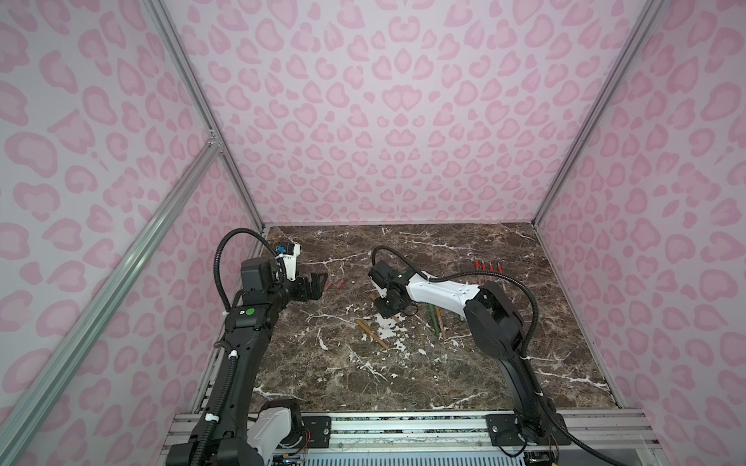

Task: Open the pen caps
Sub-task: 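Lift the tan pen toward the left gripper, cap end up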

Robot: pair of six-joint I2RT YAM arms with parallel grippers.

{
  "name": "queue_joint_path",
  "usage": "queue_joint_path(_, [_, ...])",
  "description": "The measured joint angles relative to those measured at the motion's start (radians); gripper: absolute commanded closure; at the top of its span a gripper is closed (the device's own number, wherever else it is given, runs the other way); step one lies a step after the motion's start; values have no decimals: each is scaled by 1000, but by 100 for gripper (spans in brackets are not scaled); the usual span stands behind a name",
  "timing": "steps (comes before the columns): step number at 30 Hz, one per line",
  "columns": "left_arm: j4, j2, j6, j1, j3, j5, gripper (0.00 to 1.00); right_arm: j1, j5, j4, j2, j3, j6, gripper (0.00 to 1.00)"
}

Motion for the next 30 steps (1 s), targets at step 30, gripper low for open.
queue_joint_path(30, [166, 68, -282, -16, -42, 267, 9, 69, -91, 374, -452, -340, 179, 97])
